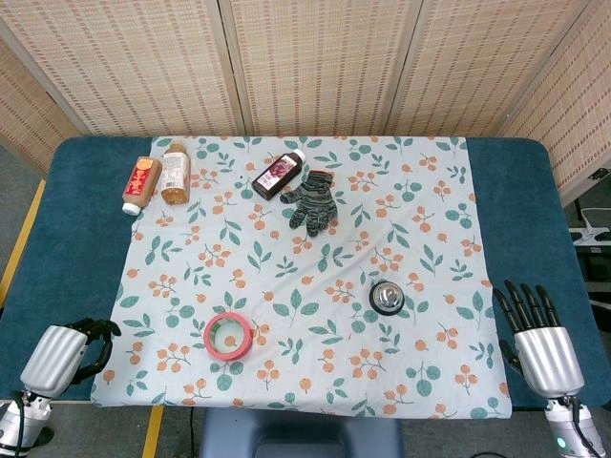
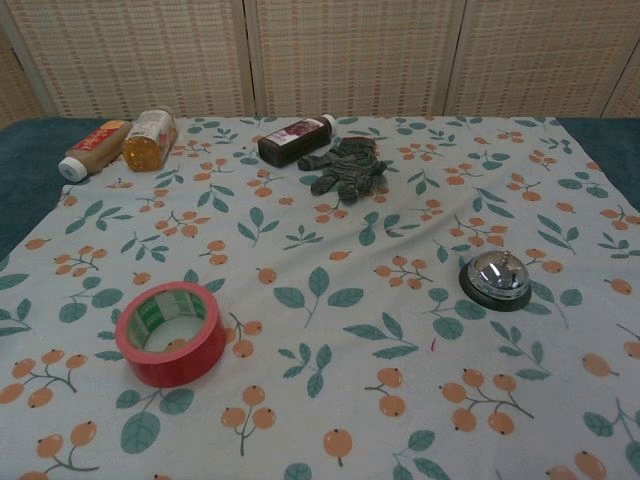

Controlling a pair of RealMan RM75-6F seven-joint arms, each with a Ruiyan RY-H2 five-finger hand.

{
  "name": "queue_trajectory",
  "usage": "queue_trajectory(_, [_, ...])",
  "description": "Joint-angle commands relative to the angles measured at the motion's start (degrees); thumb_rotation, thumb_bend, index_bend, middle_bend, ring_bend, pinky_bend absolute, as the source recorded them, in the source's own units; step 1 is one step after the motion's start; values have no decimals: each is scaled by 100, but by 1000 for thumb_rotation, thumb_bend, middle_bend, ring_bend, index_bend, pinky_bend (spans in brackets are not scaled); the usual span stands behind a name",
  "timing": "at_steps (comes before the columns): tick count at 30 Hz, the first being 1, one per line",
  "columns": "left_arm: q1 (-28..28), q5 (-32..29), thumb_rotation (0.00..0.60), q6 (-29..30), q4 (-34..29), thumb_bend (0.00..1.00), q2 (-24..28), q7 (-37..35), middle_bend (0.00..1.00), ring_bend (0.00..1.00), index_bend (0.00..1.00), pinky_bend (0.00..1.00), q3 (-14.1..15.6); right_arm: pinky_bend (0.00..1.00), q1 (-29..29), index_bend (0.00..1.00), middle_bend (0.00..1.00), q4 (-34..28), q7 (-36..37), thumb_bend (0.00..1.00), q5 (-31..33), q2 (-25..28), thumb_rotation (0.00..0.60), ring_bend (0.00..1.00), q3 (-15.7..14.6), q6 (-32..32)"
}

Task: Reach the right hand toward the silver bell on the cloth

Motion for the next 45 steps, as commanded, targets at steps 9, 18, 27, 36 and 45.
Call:
queue_trajectory(9, [29,-10,600,61,-48,557,23,4,536,508,446,732,-16,20,410,0,0,325,570,293,-320,-327,600,0,-35,-459])
queue_trajectory(18, [21,-28,600,35,-45,556,46,-34,538,508,446,732,-18,0,1616,0,0,798,557,600,-232,-1062,600,0,275,-2071])
queue_trajectory(27, [25,0,600,70,-28,557,82,-145,543,508,448,732,-10,0,2400,0,0,1775,955,744,-32,-1957,600,0,425,-2922])
queue_trajectory(36, [27,-21,600,57,-35,557,93,-143,550,508,450,727,-16,0,2966,0,0,3279,1711,777,121,-2694,600,0,381,-3531])
queue_trajectory(45, [26,-72,600,38,-27,556,107,-192,553,509,451,727,-34,0,3193,0,0,4457,2697,784,-41,-3201,600,0,133,-3309])
